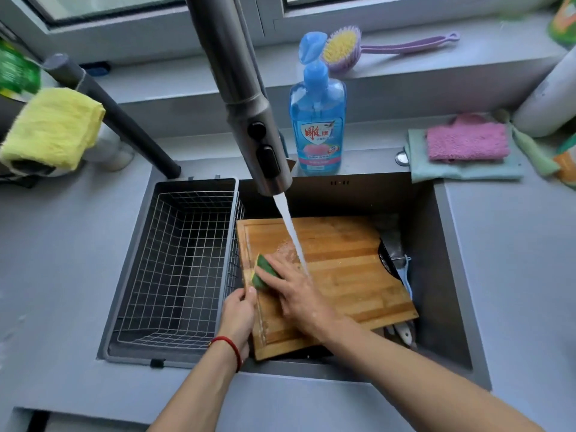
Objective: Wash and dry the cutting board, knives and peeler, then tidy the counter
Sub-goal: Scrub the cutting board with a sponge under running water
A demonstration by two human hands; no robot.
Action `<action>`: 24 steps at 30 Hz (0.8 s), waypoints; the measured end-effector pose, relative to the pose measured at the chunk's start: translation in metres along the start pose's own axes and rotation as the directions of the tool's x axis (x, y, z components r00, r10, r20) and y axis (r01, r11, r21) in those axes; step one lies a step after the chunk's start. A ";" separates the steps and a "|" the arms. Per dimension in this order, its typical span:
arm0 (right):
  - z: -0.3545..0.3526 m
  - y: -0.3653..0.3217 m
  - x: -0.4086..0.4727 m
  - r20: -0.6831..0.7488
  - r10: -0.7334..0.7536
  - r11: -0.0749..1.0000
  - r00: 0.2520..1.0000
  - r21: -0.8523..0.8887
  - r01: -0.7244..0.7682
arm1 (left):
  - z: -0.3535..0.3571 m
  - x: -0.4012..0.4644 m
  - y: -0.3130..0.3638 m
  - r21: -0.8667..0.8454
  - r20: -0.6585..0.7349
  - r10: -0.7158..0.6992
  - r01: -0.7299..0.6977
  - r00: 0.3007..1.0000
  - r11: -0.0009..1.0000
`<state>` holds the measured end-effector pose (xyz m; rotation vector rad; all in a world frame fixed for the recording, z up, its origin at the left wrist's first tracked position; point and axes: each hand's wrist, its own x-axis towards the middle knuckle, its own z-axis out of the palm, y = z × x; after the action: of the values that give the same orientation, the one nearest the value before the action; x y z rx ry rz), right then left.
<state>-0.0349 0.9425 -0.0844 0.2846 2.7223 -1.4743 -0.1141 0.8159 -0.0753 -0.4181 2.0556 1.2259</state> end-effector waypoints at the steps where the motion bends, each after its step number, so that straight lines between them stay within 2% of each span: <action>1: -0.009 0.014 -0.019 0.019 -0.055 0.998 0.998 -0.023 0.055 | 0.001 -0.001 0.001 -0.001 0.005 -0.008 0.008 1.000 1.000; 2: -0.023 0.033 -0.032 0.017 -0.064 0.997 0.998 -0.050 0.065 | 0.001 -0.002 0.002 0.007 0.006 -0.012 0.011 1.000 1.000; 3: -0.036 0.052 -0.039 -0.018 0.010 0.994 1.000 -0.110 -0.012 | 0.000 -0.004 0.004 0.016 0.014 -0.016 0.016 1.000 1.000; 4: -0.049 0.066 -0.041 -0.085 0.147 0.978 0.986 -0.138 -0.157 | 0.000 -0.004 0.003 0.024 0.022 -0.017 0.016 1.000 1.000; 5: -0.057 0.079 -0.038 -0.176 0.315 0.933 0.933 -0.123 -0.338 | 0.000 -0.002 0.006 0.039 0.029 -0.006 0.005 1.000 0.999; 6: -0.056 0.081 -0.033 -0.260 0.462 0.867 0.848 -0.070 -0.493 | -0.001 -0.002 0.006 0.050 0.029 -0.002 0.001 1.000 0.999; 7: -0.049 0.072 -0.023 -0.319 0.532 0.827 0.784 -0.006 -0.563 | -0.001 -0.001 0.008 0.050 0.027 0.000 -0.001 1.000 0.999; 8: -0.039 0.054 -0.010 -0.317 0.544 0.828 0.777 0.055 -0.558 | -0.001 0.002 0.012 0.039 0.036 -0.007 0.005 0.999 0.999; 10: -0.007 0.009 -0.006 -0.263 0.440 0.898 0.859 0.158 -0.412 | -0.001 0.000 0.012 0.015 0.042 -0.035 0.034 0.998 0.999; 12: 0.019 -0.017 -0.025 -0.189 0.180 0.982 0.965 0.094 -0.165 | 0.000 0.000 0.011 -0.032 0.044 -0.048 0.050 0.998 0.998; 13: 0.018 -0.017 -0.040 -0.168 0.083 0.996 0.982 0.041 -0.077 | 0.001 -0.001 0.012 -0.046 0.056 -0.052 0.055 0.997 0.997; 15: -0.004 0.007 -0.063 -0.111 0.011 1.000 0.994 -0.023 -0.014 | 0.000 -0.003 0.012 -0.041 0.058 -0.063 0.066 0.996 0.997; 16: -0.017 0.026 -0.073 -0.114 0.077 0.996 0.990 -0.043 -0.083 | 0.000 -0.004 0.013 -0.027 0.062 -0.069 0.071 0.996 0.997; 17: -0.032 0.045 -0.081 -0.158 0.211 0.975 0.965 -0.030 -0.218 | 0.000 -0.004 0.014 -0.010 0.066 -0.067 0.068 0.996 0.998; 18: -0.043 0.061 -0.089 -0.204 0.369 0.927 0.907 0.015 -0.374 | 0.000 -0.005 0.015 0.009 0.063 -0.060 0.059 0.996 0.998; 20: -0.050 0.070 -0.090 -0.298 0.610 0.780 0.734 0.065 -0.622 | 0.001 -0.007 0.018 0.030 0.067 -0.031 0.029 0.997 0.999; 21: -0.043 0.058 -0.084 -0.313 0.630 0.760 0.711 0.058 -0.648 | 0.001 -0.008 0.020 0.045 0.068 -0.013 0.010 0.998 0.999; 22: -0.033 0.037 -0.077 -0.308 0.604 0.786 0.735 0.077 -0.614 | 0.000 -0.008 0.023 0.066 0.064 0.002 -0.007 0.998 0.998; 24: -0.003 -0.007 -0.064 -0.320 0.436 0.900 0.841 0.156 -0.408 | -0.001 -0.005 0.029 0.081 0.057 0.013 -0.017 0.998 0.997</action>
<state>0.0272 0.9320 -0.0694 1.1742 2.5845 -1.5145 -0.1280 0.8288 -0.0528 -0.3273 2.0563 1.1454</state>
